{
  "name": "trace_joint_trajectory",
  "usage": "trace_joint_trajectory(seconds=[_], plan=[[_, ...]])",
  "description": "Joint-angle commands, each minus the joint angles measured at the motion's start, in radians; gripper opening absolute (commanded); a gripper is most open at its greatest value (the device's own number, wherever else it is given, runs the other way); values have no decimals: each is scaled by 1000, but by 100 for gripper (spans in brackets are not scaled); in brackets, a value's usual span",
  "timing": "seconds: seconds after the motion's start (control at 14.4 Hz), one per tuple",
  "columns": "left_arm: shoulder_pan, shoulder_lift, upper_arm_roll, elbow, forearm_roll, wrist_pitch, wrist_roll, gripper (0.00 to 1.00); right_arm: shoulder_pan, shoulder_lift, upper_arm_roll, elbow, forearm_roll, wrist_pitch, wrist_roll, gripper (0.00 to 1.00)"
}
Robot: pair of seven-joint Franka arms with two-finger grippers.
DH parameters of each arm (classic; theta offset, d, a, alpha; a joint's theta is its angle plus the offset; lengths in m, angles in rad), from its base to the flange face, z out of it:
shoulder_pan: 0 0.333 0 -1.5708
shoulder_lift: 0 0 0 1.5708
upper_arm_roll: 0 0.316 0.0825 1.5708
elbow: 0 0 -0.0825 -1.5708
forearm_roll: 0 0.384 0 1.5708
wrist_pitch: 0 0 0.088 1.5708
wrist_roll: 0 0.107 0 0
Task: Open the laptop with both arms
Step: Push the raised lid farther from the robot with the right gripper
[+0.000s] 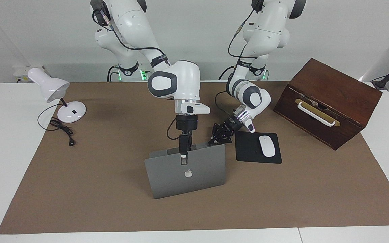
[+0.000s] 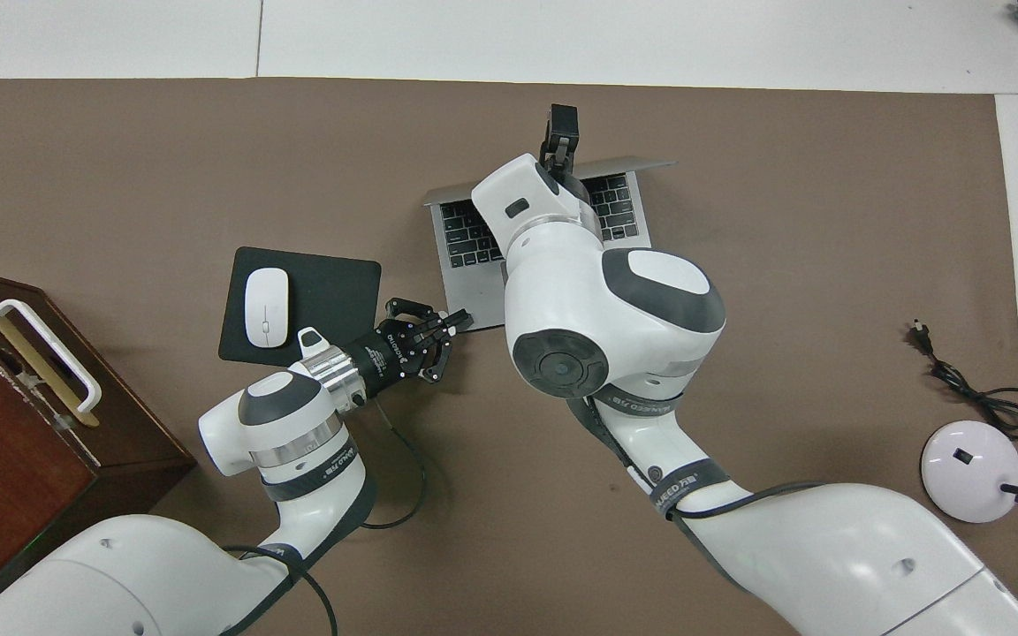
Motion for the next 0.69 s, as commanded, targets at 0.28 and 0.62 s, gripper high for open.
trace_joint_trajectory(seconds=[0.28, 0.62], plan=[[3, 82, 1, 27, -19, 20, 44, 0, -16, 59, 10, 102, 110, 7, -150, 100], [3, 82, 1, 27, -19, 20, 42, 0, -31, 93, 12, 157, 139, 8, -184, 100]])
